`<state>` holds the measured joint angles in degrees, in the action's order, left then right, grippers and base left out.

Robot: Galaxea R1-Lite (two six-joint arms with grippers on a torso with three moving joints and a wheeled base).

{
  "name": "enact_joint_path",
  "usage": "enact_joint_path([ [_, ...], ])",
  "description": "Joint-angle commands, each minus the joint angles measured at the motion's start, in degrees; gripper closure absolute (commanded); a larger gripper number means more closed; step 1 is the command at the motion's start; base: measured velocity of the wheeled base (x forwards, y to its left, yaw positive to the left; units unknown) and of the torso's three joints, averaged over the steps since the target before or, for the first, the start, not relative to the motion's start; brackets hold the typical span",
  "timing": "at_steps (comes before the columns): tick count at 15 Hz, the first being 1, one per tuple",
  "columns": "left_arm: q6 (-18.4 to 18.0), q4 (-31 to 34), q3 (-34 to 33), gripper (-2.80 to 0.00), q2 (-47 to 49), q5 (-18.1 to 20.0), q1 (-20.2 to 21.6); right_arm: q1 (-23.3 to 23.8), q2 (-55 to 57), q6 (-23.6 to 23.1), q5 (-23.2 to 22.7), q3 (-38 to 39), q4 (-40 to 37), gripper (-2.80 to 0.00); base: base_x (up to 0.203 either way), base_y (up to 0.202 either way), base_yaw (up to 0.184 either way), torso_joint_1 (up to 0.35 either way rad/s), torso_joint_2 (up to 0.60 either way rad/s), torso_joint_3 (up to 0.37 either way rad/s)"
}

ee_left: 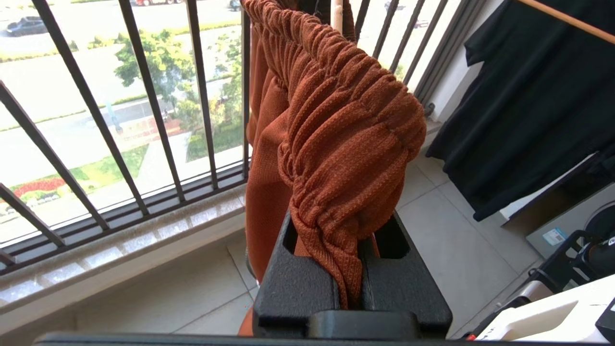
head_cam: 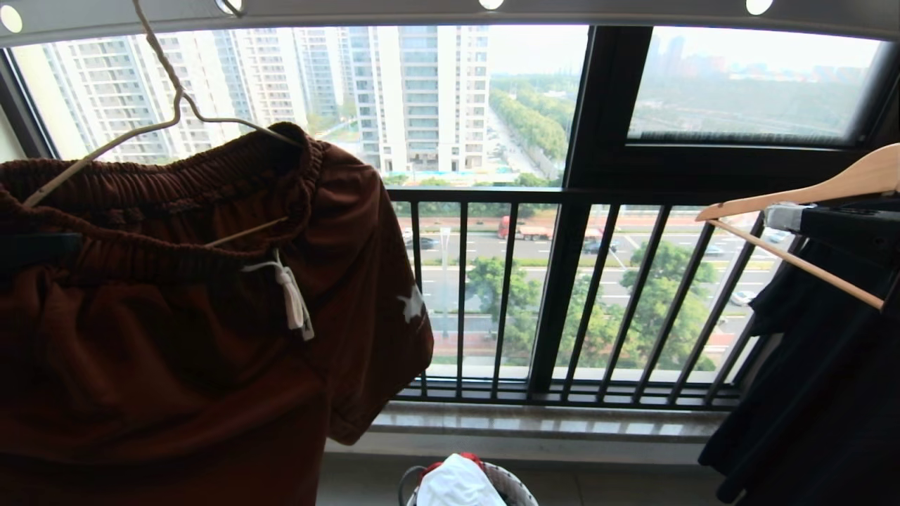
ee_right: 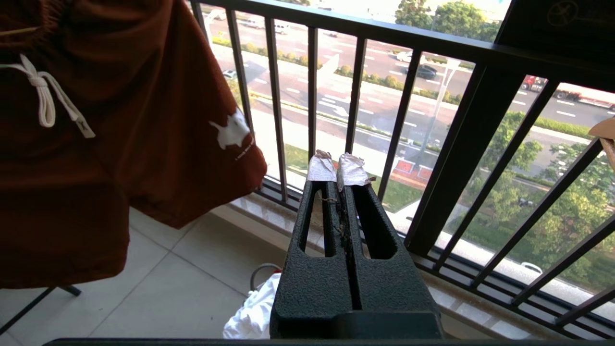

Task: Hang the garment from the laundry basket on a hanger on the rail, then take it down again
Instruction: Hang the clothes rack on the clothesline

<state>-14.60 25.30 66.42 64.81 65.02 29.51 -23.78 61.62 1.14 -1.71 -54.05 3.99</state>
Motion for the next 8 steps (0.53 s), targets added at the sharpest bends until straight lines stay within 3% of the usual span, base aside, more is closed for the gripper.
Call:
enact_joint_path([
  [1, -0.07, -0.06, -0.07, 0.0, 1.28, -0.14, -0.16, -0.03, 0.08, 0.0, -0.05, -0.09, 0.05, 0.0, 0.0, 0.0, 0.0, 0.0, 0.0, 0.0],
  [8, 0.54, -5.04, -0.5, 0.0, 2.08, -1.22, -0.33, -0.03, 0.25, 0.0, -0.05, 0.0, 0.05, 0.0, 0.0, 0.0, 0.0, 0.0, 0.0, 0.0],
])
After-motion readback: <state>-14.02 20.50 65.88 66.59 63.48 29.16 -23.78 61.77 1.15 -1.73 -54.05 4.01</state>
